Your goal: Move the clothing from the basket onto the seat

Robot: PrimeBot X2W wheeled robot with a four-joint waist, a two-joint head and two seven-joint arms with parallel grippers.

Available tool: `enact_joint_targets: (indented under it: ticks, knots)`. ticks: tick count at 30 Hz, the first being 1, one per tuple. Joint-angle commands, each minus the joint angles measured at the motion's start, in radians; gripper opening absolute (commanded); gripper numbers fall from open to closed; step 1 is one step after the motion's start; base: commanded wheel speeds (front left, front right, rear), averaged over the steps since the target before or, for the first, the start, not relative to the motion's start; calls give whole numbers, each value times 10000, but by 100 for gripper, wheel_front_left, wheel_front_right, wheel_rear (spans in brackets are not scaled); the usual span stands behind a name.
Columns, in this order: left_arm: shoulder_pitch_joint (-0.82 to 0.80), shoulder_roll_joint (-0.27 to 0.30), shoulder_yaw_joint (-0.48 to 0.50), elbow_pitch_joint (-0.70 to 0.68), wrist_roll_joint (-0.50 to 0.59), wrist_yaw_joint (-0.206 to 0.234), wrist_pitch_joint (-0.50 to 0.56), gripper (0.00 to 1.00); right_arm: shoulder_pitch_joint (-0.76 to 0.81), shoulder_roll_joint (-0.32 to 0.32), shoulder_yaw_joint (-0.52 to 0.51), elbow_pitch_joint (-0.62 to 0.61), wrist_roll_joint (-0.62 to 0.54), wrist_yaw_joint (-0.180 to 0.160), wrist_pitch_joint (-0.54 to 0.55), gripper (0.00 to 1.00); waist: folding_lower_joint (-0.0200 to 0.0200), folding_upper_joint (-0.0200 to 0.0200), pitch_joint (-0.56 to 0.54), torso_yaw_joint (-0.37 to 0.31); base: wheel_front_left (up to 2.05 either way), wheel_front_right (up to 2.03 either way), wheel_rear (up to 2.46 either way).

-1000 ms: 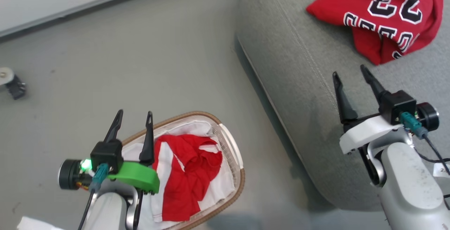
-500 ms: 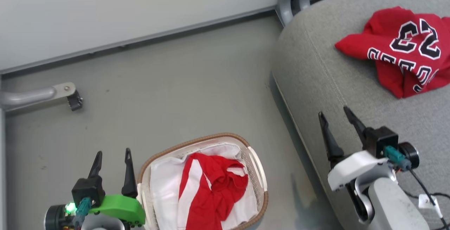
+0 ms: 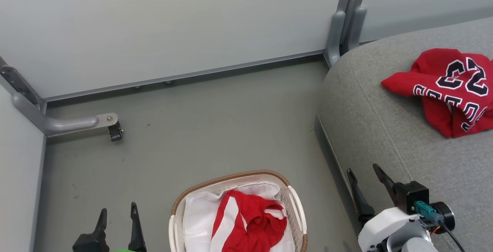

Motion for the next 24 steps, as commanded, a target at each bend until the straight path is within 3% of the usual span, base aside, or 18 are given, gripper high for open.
enact_joint_targets:
  ticks: [1, 17, 24]
  knots:
    - [209, 18, -22, 58, -125, -48, 6, 100, 185, -1, 15, 27, 9, -14, -47, 100, 1, 0, -270, 244, 0, 0, 0]
    - [235, 19, -300, 354, -196, -310, 6, 100, 147, -91, 575, 78, 28, -14, -47, 100, 1, 0, -232, 12, 0, 0, 0]
    - [-380, 19, -954, 436, -302, -416, 7, 100, -439, -171, 739, -412, 89, -14, -47, 100, 1, 0, 748, -457, 0, 0, 0]
